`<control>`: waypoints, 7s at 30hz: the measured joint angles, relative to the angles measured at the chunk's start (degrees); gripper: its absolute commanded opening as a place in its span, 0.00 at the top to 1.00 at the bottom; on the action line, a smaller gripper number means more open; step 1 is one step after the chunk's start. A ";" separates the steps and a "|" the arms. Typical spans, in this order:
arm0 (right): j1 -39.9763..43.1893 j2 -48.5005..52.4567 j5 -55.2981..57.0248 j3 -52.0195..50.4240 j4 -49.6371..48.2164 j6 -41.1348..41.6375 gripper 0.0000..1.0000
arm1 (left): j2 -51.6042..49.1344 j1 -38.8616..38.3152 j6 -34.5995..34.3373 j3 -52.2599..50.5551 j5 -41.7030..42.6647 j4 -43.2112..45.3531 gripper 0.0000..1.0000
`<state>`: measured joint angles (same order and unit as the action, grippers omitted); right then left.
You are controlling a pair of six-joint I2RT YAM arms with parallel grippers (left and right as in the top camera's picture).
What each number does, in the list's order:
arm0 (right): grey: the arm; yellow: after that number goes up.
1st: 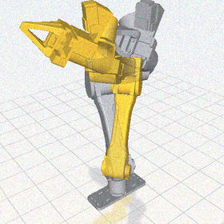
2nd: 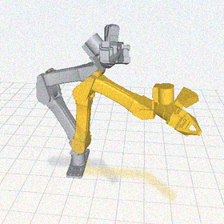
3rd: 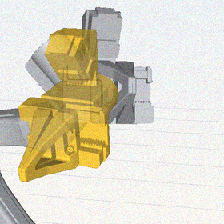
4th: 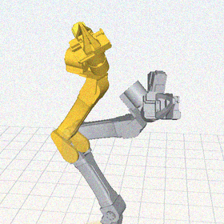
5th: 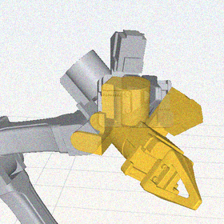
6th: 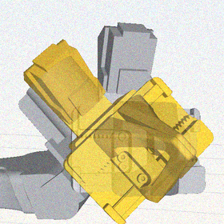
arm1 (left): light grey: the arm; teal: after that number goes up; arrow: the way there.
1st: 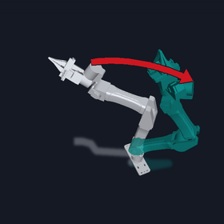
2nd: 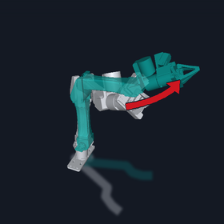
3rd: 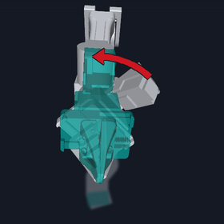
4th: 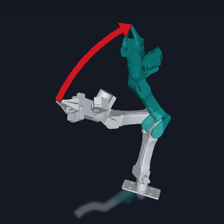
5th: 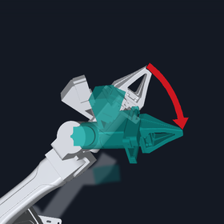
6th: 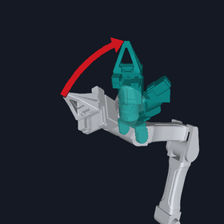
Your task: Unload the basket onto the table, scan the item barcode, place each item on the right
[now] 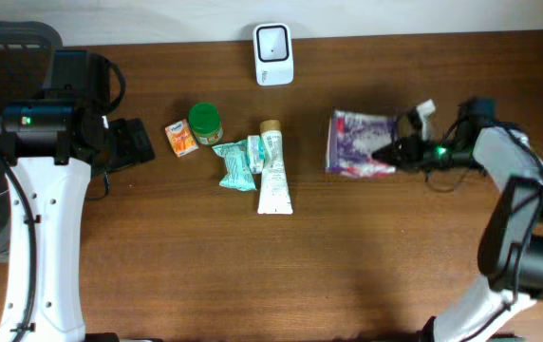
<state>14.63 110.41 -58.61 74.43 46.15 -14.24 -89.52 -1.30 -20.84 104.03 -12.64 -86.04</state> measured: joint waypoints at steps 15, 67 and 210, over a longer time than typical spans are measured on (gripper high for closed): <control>-11.58 -17.59 65.44 3.02 7.39 22.73 0.96 | 0.00 0.00 0.00 0.00 0.00 0.07 0.01; -23.54 9.07 31.30 19.65 -50.14 48.17 0.96 | 0.00 0.00 0.00 -0.02 0.00 -0.02 0.01; -30.34 -1.81 0.76 19.69 -23.08 37.86 0.96 | 0.00 0.00 0.00 -0.02 0.00 0.00 0.01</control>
<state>-15.70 108.60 -57.84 94.13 23.07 23.62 -89.52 -1.30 -20.84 104.01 -12.64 -86.04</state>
